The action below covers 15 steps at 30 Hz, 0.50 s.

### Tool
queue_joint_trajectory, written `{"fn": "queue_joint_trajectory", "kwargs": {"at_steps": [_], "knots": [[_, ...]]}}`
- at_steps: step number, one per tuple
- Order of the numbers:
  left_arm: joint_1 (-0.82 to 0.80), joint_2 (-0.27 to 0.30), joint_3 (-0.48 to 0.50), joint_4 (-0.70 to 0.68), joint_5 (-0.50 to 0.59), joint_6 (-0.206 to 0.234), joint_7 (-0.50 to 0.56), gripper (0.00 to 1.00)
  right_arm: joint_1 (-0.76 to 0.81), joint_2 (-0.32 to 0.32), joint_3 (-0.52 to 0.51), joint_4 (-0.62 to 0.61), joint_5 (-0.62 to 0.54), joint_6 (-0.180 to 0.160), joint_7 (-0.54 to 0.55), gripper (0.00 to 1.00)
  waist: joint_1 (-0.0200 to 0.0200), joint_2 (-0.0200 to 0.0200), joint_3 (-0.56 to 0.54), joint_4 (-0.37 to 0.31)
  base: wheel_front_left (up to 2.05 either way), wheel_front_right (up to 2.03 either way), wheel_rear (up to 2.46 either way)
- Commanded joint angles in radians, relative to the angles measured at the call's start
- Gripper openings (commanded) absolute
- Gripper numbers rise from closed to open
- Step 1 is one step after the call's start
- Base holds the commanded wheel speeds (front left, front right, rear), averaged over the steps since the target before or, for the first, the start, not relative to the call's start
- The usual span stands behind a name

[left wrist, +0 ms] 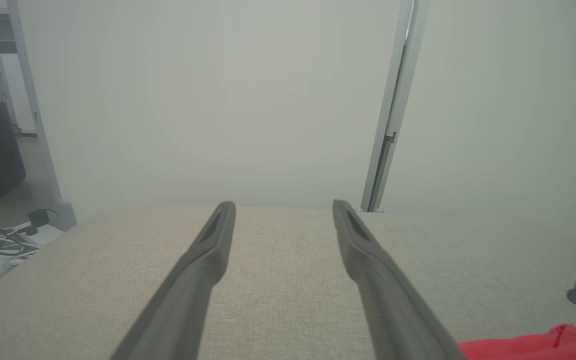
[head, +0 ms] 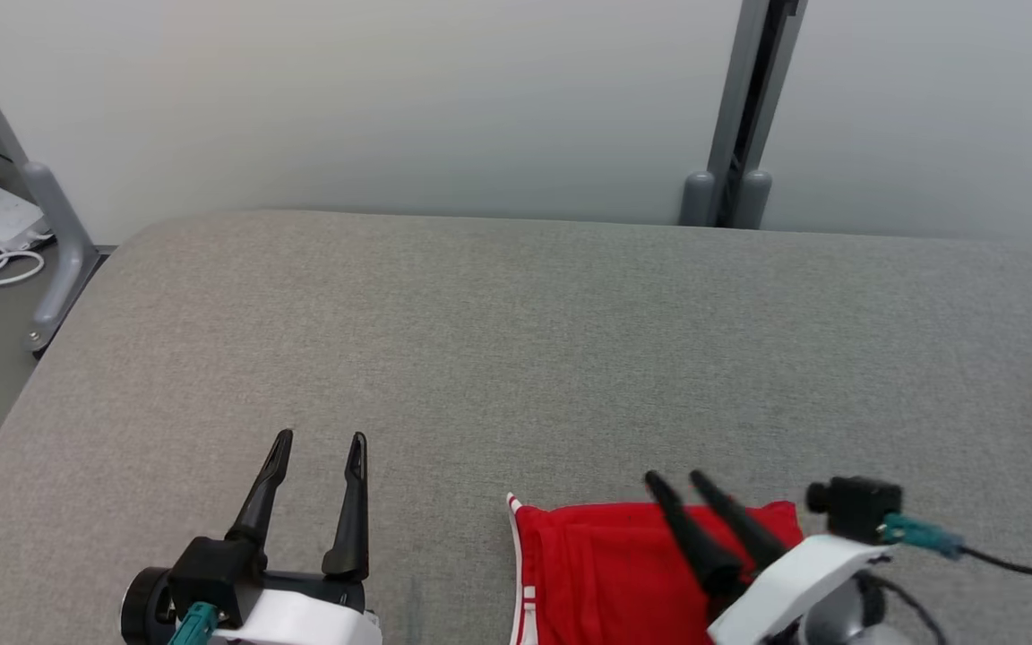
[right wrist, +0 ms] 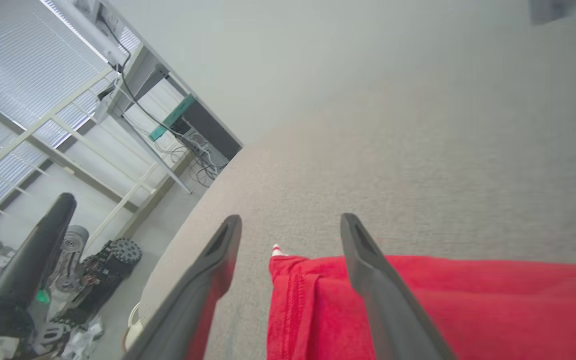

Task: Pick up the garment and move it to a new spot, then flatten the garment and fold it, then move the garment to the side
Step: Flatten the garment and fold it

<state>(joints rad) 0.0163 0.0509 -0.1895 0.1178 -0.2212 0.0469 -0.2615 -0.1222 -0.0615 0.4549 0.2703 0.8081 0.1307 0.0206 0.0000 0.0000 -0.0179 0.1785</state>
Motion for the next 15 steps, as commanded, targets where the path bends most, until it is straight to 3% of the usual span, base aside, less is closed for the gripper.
{"fn": "queue_joint_trajectory", "kwargs": {"at_steps": [1, 9, 15], "knots": [[0.0, 0.002, 0.005, -0.007, -0.004, 0.005, -0.005, 1.0, -0.005, -0.014, -0.046, -0.018, -0.032, 0.0, -0.001, 1.0, 0.0, 0.0, -0.003, -0.021, 0.0, 0.0, 0.0], [-0.012, 0.002, 0.01, -0.026, -0.012, 0.012, -0.004, 1.0, 0.029, -0.048, -0.327, -0.165, -0.333, 0.0, 0.0, 1.0, 0.0, 0.0, -0.005, -0.087, 0.0, 0.0, 0.0], [-0.018, 0.002, 0.006, -0.039, -0.03, 0.017, -0.005, 1.0, 0.071, -0.089, -0.439, -0.225, -0.476, 0.0, -0.107, 1.0, 0.0, 0.0, -0.005, -0.114, 0.0, 0.0, 0.0]]}}
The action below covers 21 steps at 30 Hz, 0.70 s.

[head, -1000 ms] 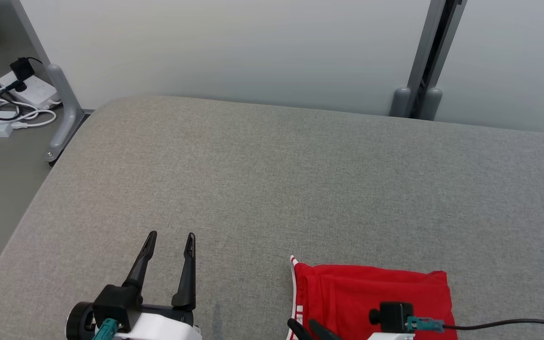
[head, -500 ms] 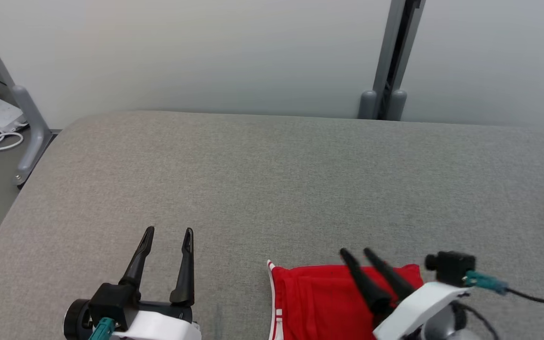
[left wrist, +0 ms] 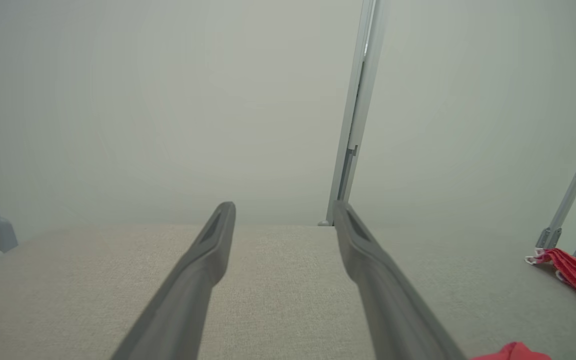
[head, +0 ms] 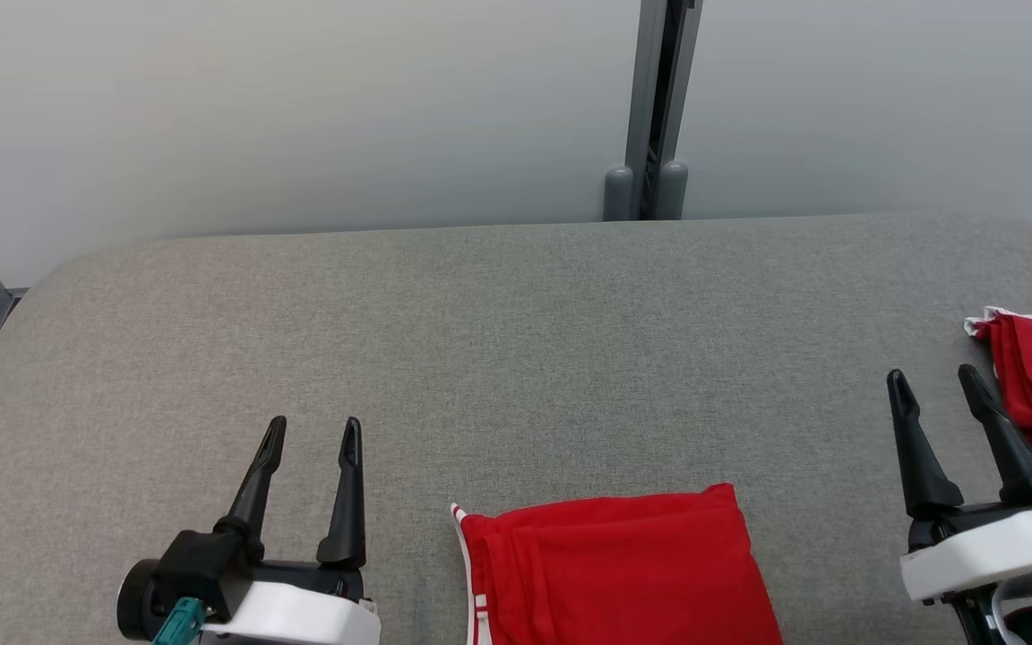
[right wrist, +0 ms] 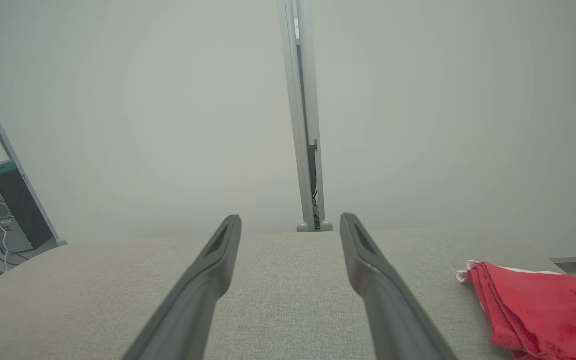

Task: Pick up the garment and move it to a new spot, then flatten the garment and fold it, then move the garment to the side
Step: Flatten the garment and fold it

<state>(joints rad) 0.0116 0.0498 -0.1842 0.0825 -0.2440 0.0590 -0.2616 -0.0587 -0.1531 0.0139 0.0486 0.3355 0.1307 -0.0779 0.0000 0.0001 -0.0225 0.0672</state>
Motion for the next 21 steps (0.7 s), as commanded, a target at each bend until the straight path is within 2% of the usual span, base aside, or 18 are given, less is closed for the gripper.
{"fn": "queue_joint_trajectory", "kwargs": {"at_steps": [1, 5, 8, 12, 21], "knots": [[-0.012, 0.004, 0.0, -0.007, -0.015, 0.007, -0.004, 1.0, 0.015, 0.003, -0.01, -0.009, -0.018, 0.0, -0.03, 1.0, 0.0, -0.0001, 0.0, -0.005, 0.0, 0.0, 0.0], [0.003, 0.003, -0.009, -0.017, -0.022, 0.017, -0.004, 1.0, 0.048, -0.023, -0.011, -0.027, -0.1, 0.0, -0.114, 1.0, 0.0, -0.0001, 0.001, -0.015, 0.0, 0.0, 0.0], [0.016, 0.003, -0.014, -0.014, -0.018, 0.02, -0.004, 1.0, 0.068, 0.005, -0.04, -0.029, -0.118, 0.0, -0.152, 1.0, 0.0, -0.0001, 0.003, -0.017, 0.0, 0.0, 0.0], [0.028, 0.003, -0.018, -0.02, -0.025, 0.023, -0.004, 1.0, 0.096, 0.024, -0.044, -0.025, -0.141, 0.0, -0.174, 1.0, 0.0, -0.0001, 0.006, -0.016, 0.0, 0.0, 0.0], [0.065, 0.003, -0.005, -0.07, -0.016, 0.061, -0.004, 1.0, 0.103, 0.042, -0.04, -0.009, -0.138, 0.0, -0.188, 1.0, 0.0, -0.0001, 0.012, -0.011, 0.0, 0.0, 0.0]]}}
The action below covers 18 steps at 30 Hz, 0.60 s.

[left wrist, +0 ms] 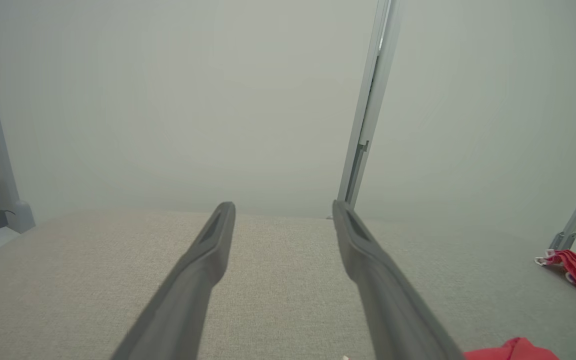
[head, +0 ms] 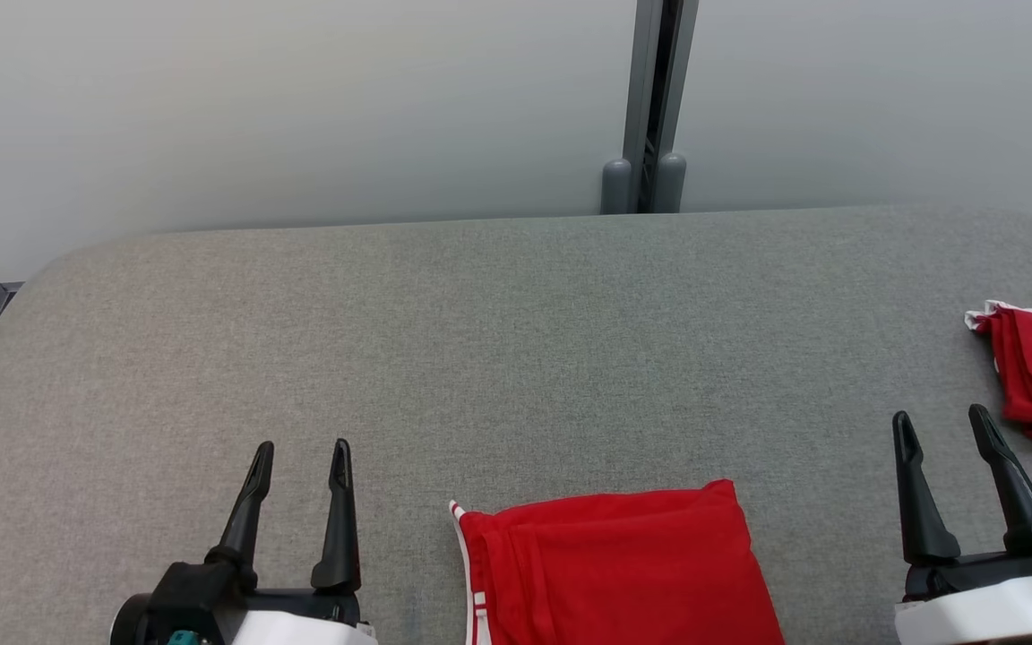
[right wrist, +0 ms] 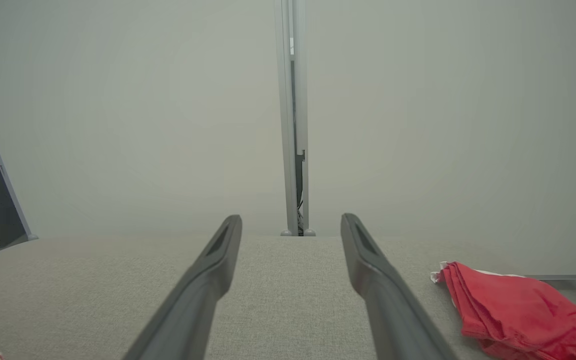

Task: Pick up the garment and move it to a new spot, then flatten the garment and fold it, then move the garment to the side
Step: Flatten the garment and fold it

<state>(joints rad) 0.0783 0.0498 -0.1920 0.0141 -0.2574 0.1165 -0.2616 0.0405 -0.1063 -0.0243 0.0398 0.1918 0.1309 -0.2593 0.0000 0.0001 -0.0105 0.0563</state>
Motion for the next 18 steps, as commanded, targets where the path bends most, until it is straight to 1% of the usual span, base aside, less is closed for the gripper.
{"fn": "queue_joint_trajectory", "kwargs": {"at_steps": [1, 6, 18], "knots": [[0.003, 0.003, 0.003, -0.003, -0.008, 0.007, -0.004, 1.0, 0.005, -0.001, -0.003, -0.004, 0.004, 0.0, -0.007, 1.0, 0.0, -0.0001, 0.001, 0.001, 0.0, 0.0, 0.0], [-0.009, 0.003, 0.002, 0.0, -0.011, -0.004, -0.004, 1.0, 0.021, 0.017, -0.008, -0.018, -0.013, 0.0, -0.007, 1.0, 0.0, -0.0001, 0.003, 0.011, 0.0, 0.0, 0.0], [-0.015, 0.003, 0.008, -0.006, -0.001, -0.005, -0.004, 1.0, 0.009, 0.02, -0.008, -0.005, -0.021, 0.0, -0.007, 1.0, 0.0, -0.0001, 0.013, 0.016, 0.0, 0.0, 0.0]]}}
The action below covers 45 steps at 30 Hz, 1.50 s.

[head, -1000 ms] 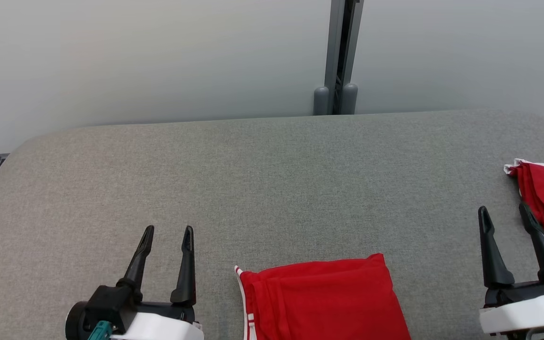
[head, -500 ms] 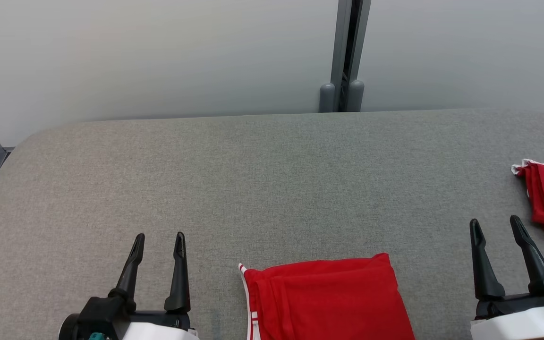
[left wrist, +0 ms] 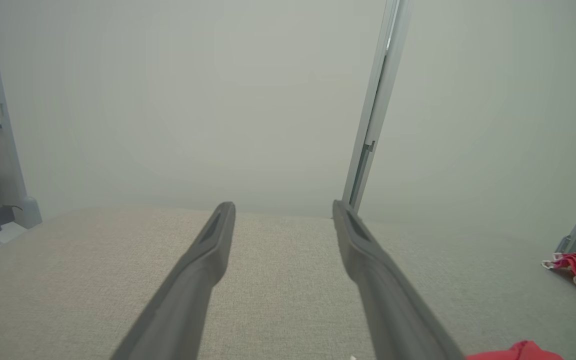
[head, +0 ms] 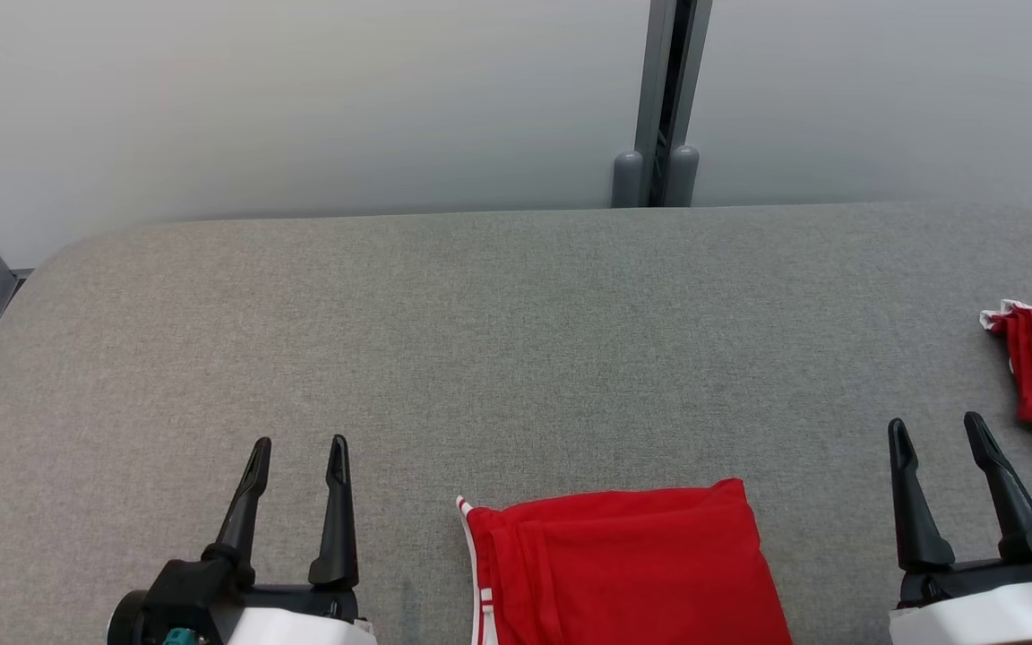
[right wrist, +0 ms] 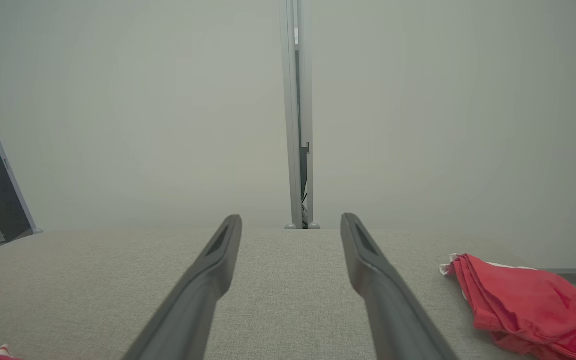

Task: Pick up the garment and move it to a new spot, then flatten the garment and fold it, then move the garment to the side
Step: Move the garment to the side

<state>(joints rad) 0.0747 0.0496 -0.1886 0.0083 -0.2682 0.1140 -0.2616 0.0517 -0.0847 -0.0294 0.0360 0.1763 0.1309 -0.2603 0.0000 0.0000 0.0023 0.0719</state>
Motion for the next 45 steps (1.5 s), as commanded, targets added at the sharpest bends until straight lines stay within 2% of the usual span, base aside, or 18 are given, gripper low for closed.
{"fn": "queue_joint_trajectory", "kwargs": {"at_steps": [1, 7, 14, 21, 27, 43, 45], "knots": [[-0.011, 0.003, 0.005, -0.001, 0.009, -0.003, -0.004, 1.0, -0.002, -0.001, -0.002, -0.001, -0.006, 0.0, -0.006, 1.0, 0.0, 0.0, 0.001, 0.0, 0.0, 0.0, 0.0], [-0.01, 0.003, 0.003, 0.009, 0.009, -0.004, -0.004, 1.0, -0.001, 0.002, 0.0, 0.004, -0.003, 0.0, -0.007, 1.0, 0.0, 0.0, 0.004, 0.005, 0.0, 0.0, 0.0], [-0.024, 0.003, 0.001, 0.019, 0.011, -0.008, -0.004, 1.0, 0.002, 0.004, 0.028, 0.072, 0.014, 0.0, -0.006, 1.0, 0.0, 0.0, 0.027, 0.016, 0.0, 0.0, 0.0], [-0.037, 0.003, 0.004, 0.03, 0.015, -0.015, -0.004, 1.0, -0.006, 0.013, 0.103, 0.184, 0.118, 0.0, 0.005, 1.0, 0.0, 0.0, 0.056, 0.03, 0.0, 0.0, 0.0], [-0.049, 0.003, 0.009, 0.036, 0.023, -0.025, -0.004, 1.0, -0.028, 0.007, 0.197, 0.298, 0.239, 0.0, 0.079, 1.0, 0.0, 0.0, 0.078, 0.045, 0.0, 0.0, 0.0], [-0.055, 0.003, 0.01, 0.046, 0.041, -0.042, -0.004, 1.0, -0.101, -0.024, 0.32, 0.509, 0.354, 0.0, 0.147, 1.0, 0.0, 0.0, 0.081, 0.075, 0.0, 0.0, 0.0], [-0.058, 0.003, 0.01, 0.045, 0.04, -0.042, -0.004, 1.0, -0.113, -0.025, 0.333, 0.524, 0.363, 0.0, 0.146, 0.29, 0.0, 0.0, 0.083, 0.077, 0.0, 0.0, 0.0]]}}
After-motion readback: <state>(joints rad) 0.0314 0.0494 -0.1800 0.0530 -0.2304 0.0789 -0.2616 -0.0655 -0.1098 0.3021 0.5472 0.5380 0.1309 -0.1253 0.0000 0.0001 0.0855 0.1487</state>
